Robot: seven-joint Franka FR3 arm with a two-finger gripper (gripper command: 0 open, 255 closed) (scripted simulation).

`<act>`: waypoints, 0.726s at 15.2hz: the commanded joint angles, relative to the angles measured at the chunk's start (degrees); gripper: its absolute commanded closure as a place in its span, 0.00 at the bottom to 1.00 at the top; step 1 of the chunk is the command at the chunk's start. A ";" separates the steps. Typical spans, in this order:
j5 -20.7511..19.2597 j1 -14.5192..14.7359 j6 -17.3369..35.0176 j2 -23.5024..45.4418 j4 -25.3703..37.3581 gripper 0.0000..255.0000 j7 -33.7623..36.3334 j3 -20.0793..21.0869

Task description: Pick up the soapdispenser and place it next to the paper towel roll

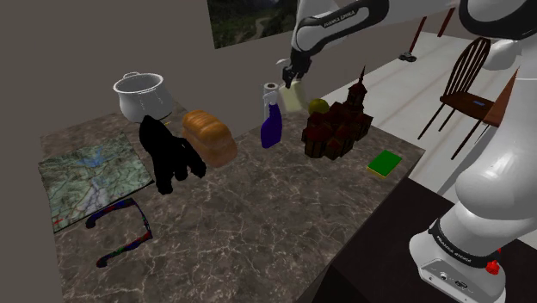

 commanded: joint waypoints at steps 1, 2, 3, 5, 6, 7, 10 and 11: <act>-0.40 0.05 1.26 0.55 -0.70 1.00 0.24 -0.22; -0.62 0.12 1.89 0.85 -1.05 1.00 0.41 -0.34; -0.85 0.18 2.51 1.16 -1.38 1.00 0.59 -0.47; -1.33 0.33 3.74 1.81 -2.01 1.00 0.94 -0.73; -1.57 0.42 4.35 2.15 -2.30 1.00 1.12 -0.87; -1.82 0.50 4.95 2.50 -2.58 1.00 1.31 -1.02; -2.60 0.79 6.73 3.60 -3.33 1.00 1.89 -1.49; -2.86 0.89 7.31 3.99 -3.55 1.00 2.08 -1.66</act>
